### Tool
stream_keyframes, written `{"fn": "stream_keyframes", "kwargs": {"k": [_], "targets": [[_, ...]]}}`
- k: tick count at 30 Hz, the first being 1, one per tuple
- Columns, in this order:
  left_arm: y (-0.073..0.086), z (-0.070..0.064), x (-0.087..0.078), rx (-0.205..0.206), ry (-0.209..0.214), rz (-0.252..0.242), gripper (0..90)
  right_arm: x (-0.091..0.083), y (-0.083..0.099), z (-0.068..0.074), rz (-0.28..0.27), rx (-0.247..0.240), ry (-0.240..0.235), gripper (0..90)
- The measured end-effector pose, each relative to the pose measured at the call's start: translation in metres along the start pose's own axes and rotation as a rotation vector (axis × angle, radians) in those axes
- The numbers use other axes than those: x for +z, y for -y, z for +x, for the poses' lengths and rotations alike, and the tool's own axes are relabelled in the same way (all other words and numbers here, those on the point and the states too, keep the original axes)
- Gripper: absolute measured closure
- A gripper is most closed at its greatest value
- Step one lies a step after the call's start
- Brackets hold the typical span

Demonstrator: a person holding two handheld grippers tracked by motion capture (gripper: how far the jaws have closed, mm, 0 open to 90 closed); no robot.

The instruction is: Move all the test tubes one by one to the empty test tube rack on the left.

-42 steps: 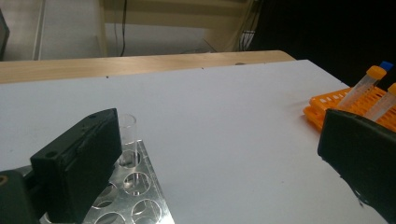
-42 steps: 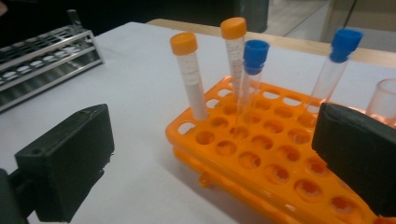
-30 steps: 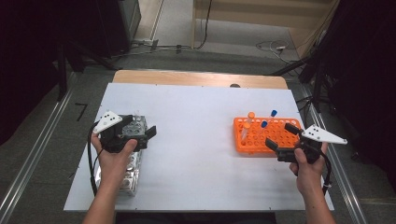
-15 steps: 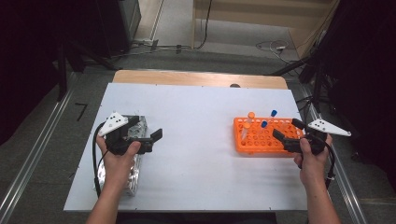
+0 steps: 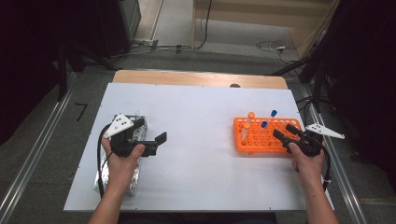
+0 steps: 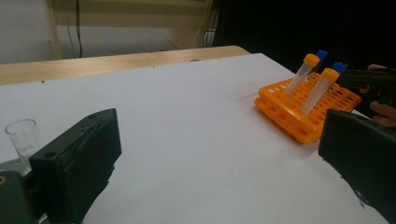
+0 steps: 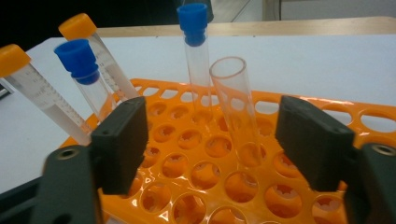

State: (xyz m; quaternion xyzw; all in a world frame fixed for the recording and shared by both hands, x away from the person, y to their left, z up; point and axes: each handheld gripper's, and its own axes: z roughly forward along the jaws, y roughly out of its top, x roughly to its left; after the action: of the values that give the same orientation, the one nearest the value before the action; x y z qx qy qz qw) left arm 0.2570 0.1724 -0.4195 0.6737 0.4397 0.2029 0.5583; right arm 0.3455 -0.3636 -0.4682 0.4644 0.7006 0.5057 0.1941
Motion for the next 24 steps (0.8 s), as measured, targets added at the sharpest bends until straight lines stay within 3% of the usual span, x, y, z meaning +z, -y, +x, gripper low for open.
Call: {"fn": "stream_keyframes", "kwargs": {"k": [11, 16, 21, 24], "targets": [[0.001, -0.002, 0.0, 0.01, -0.01, 0.007, 0.0, 0.014, 0.006, 0.004, 0.054, -0.032, 0.121, 54.8], [0.001, -0.002, 0.0, 0.01, -0.009, 0.01, 0.0, 0.016, 0.009, 0.003, 0.052, -0.032, 0.152, 61.0], [0.001, -0.003, 0.001, 0.011, -0.01, 0.012, 0.0, 0.018, 0.011, 0.006, 0.041, -0.061, 0.194, 68.8], [0.001, -0.004, 0.001, 0.013, -0.008, 0.015, 0.0, 0.018, 0.013, 0.005, 0.032, -0.063, 0.192, 70.9]]}}
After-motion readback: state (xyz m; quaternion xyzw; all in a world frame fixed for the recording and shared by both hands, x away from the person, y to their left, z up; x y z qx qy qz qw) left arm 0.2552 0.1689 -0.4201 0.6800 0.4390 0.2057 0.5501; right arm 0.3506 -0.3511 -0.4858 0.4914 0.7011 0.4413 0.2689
